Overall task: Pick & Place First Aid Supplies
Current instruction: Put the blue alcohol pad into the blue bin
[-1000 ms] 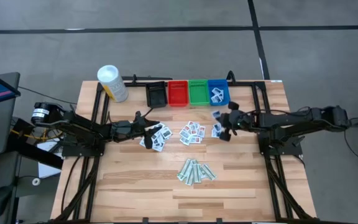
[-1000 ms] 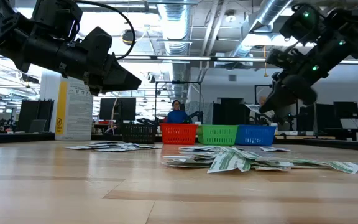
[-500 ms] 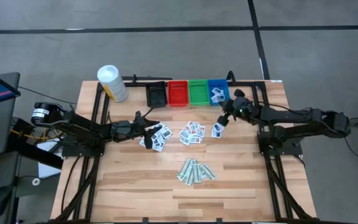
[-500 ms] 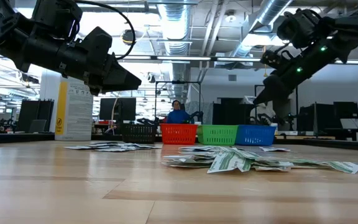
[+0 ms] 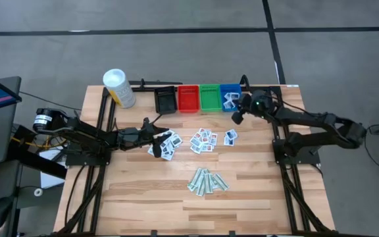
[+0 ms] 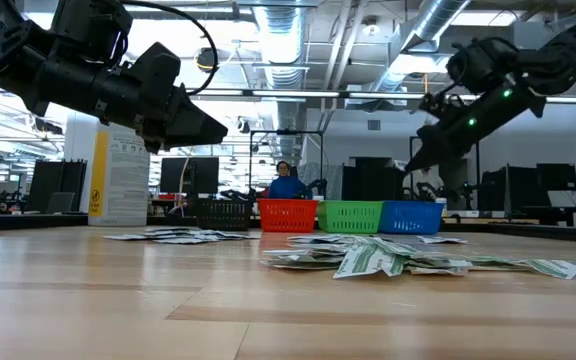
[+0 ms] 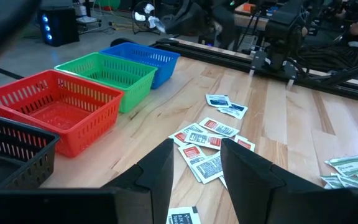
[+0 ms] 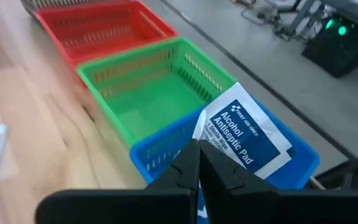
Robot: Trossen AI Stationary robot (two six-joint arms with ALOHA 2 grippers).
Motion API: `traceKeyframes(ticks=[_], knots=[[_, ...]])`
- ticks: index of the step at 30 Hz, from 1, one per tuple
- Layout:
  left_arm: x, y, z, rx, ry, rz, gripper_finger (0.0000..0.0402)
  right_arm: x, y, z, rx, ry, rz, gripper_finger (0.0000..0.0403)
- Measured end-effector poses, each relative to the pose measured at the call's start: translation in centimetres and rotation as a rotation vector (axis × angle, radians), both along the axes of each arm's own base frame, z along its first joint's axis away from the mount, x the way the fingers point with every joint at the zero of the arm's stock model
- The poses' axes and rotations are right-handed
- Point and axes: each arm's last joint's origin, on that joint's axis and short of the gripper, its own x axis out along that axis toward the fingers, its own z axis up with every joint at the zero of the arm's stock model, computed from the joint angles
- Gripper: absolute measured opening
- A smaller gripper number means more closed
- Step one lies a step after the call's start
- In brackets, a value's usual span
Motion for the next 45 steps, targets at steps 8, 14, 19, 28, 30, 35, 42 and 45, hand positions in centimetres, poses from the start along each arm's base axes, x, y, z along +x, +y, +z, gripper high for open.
traceKeyframes(ticks=[8,14,19,28,30,35,42,45], knots=[[0.0,0.0,0.0,0.000,-0.003,0.000,0.0134,0.9,-1.4,-1.4,-0.016,-0.027,-0.038,0.0008],[0.0,0.0,0.0,0.000,-0.003,0.000,0.0134,1.0,-1.4,-1.4,-0.023,-0.023,-0.046,0.0056],[0.0,0.0,0.0,0.000,-0.003,0.000,0.0134,0.8,-1.2,-1.8,0.033,-0.020,-0.073,0.0098],[0.0,0.0,0.0,0.000,-0.003,0.000,0.0134,2.3,1.2,-2.2,0.084,0.005,0.038,0.0134],[0.0,0.0,0.0,0.000,-0.003,0.000,0.0134,2.9,2.3,-2.3,0.069,0.037,0.113,0.0140],[0.0,0.0,0.0,0.000,-0.003,0.000,0.0134,3.7,5.3,-3.1,0.064,0.174,0.288,0.0153],[0.0,0.0,0.0,0.000,-0.003,0.000,0.0134,2.8,8.0,-4.7,0.185,0.378,0.369,0.0157],[0.0,0.0,0.0,0.000,-0.003,0.000,0.0134,2.6,8.7,-5.0,0.222,0.410,0.376,0.0154]])
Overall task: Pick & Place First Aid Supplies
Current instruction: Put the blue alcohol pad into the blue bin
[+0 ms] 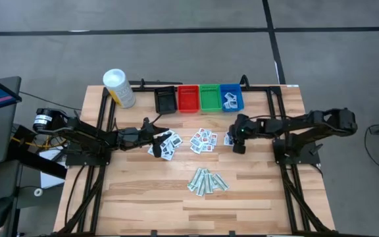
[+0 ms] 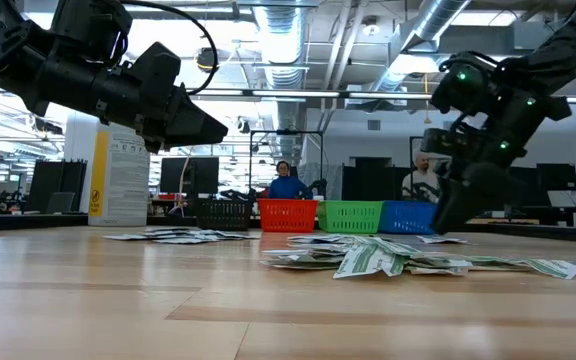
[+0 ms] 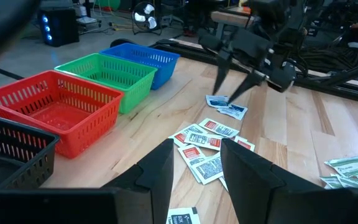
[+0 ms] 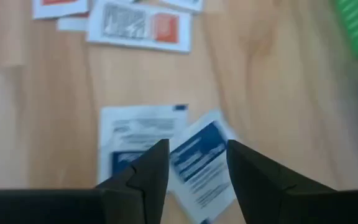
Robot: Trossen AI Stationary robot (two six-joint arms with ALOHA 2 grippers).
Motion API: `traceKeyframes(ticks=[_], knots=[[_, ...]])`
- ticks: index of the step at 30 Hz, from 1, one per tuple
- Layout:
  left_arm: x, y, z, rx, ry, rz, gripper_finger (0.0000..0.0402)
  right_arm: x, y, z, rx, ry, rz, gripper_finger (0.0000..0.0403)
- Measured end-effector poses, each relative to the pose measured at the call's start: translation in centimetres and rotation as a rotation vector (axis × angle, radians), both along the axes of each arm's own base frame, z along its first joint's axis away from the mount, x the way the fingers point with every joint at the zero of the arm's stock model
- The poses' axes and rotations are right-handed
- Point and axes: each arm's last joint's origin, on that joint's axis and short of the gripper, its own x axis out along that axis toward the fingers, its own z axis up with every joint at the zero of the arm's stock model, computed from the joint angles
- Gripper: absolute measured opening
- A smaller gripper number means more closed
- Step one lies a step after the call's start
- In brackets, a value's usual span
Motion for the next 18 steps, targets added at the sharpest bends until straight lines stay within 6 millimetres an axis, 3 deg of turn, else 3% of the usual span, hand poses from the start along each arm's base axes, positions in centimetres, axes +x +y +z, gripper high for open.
traceKeyframes(ticks=[9,18], knots=[[0.0,0.0,0.0,0.000,0.000,0.000,0.0134,0.2,0.7,-0.2,0.012,0.010,0.022,0.0141],[0.0,0.0,0.0,0.000,-0.001,0.000,0.0134,0.9,0.0,-2.6,0.055,0.082,-0.043,0.0136]])
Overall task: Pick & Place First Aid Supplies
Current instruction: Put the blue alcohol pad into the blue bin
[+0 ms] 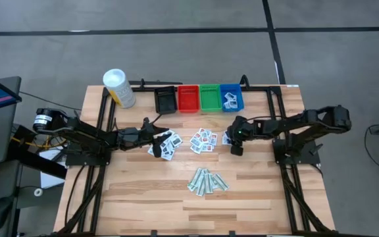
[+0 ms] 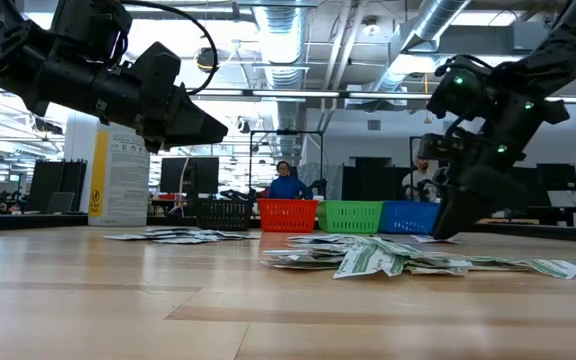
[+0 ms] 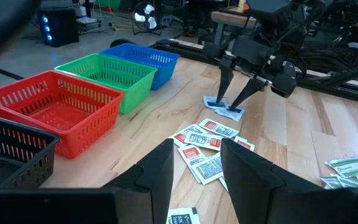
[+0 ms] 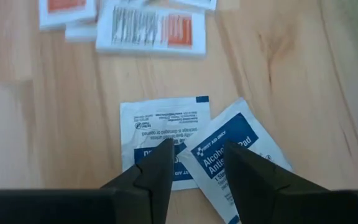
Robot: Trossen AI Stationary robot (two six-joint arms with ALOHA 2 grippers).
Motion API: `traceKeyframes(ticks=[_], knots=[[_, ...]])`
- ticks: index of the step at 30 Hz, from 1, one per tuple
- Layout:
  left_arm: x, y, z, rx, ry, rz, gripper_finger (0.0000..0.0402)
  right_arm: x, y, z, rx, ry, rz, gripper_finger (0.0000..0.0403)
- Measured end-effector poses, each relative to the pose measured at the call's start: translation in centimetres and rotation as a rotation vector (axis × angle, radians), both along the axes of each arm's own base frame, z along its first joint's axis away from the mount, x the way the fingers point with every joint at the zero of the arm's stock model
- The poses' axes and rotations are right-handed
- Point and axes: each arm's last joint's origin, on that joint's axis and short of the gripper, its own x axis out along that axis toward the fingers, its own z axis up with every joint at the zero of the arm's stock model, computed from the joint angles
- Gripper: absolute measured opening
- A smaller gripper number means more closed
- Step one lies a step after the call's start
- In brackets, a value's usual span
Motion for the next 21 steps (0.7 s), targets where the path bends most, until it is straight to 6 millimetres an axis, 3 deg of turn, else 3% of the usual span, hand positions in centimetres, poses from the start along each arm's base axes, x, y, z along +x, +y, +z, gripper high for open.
traceKeyframes(ticks=[9,21], knots=[[0.00,0.00,0.00,0.000,0.000,0.000,0.0134,0.36,-0.04,-0.23,0.015,-0.039,0.012,0.0128],[0.00,0.00,0.00,0.000,0.000,0.000,0.0134,0.20,0.10,-0.19,0.035,-0.034,0.032,0.0062]])
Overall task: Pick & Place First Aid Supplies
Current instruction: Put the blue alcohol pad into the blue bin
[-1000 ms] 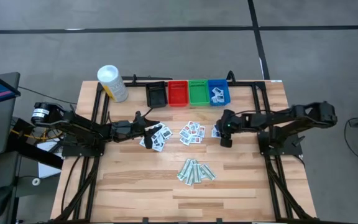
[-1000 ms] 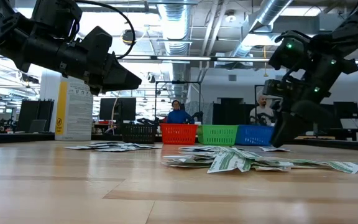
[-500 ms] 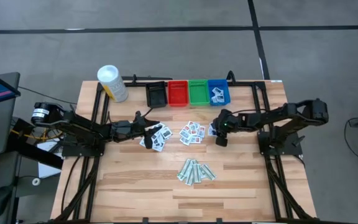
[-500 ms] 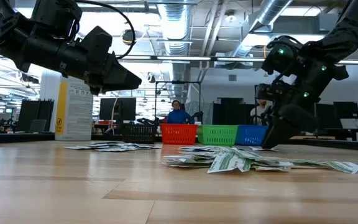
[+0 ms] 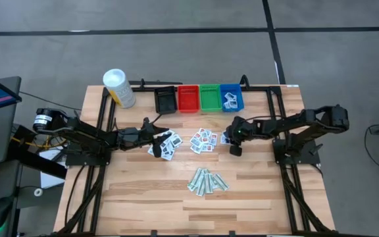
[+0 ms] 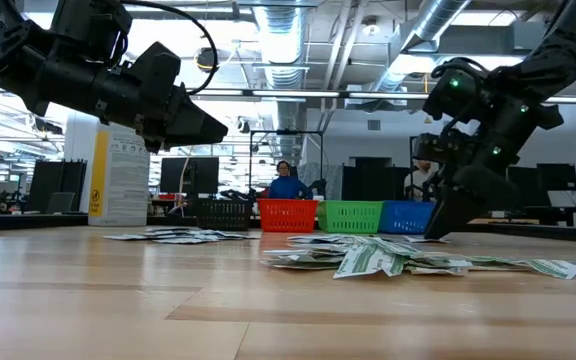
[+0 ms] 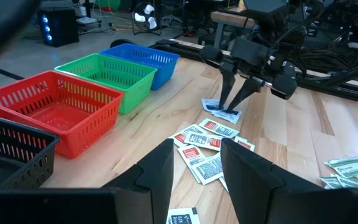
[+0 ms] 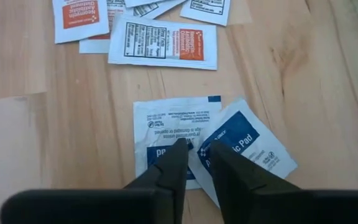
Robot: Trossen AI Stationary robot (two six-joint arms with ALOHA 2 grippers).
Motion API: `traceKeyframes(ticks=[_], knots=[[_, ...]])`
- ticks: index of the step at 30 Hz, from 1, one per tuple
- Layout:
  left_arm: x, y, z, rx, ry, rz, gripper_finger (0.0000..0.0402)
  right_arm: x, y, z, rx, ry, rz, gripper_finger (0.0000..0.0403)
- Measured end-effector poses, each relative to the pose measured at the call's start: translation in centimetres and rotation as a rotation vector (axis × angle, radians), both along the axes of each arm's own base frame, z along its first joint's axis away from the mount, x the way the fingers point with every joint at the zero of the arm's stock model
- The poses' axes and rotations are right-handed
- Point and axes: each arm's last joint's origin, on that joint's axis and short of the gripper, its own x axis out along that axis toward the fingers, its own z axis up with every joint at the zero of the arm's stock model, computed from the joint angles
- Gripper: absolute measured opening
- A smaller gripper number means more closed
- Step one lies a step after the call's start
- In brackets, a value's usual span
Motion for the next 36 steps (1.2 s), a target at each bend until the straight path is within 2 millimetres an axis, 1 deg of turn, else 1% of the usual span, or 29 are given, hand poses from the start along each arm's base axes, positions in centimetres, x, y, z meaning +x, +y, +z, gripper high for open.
traceKeyframes(ticks=[7,11,16,18,21,27,32,36], knots=[[0.0,0.0,0.0,0.000,-0.001,0.000,0.0134,0.0,0.0,0.0,0.000,0.002,0.001,0.0029],[0.0,0.0,0.0,0.000,-0.004,0.000,0.0134,0.3,0.0,0.4,0.001,0.019,0.001,0.0006],[0.0,0.0,0.1,0.000,-0.006,0.000,0.0134,0.8,-0.2,2.3,-0.008,0.031,-0.022,0.0004],[0.0,0.0,0.1,0.000,-0.006,0.000,0.0134,0.5,-0.1,2.9,-0.031,0.048,-0.044,0.0003],[0.0,0.0,0.1,0.000,-0.006,0.000,0.0134,0.8,0.1,4.5,-0.106,-0.028,-0.066,0.0001],[0.0,0.0,0.1,0.000,-0.006,-0.001,0.0134,0.4,0.3,6.4,-0.205,-0.106,-0.095,0.0001],[0.0,0.0,0.1,0.000,-0.006,-0.001,0.0134,0.1,-0.2,7.6,-0.348,-0.143,-0.161,0.0001],[0.0,0.0,0.1,0.000,-0.006,0.000,0.0134,0.4,-1.1,8.4,-0.408,-0.209,-0.189,0.0001]])
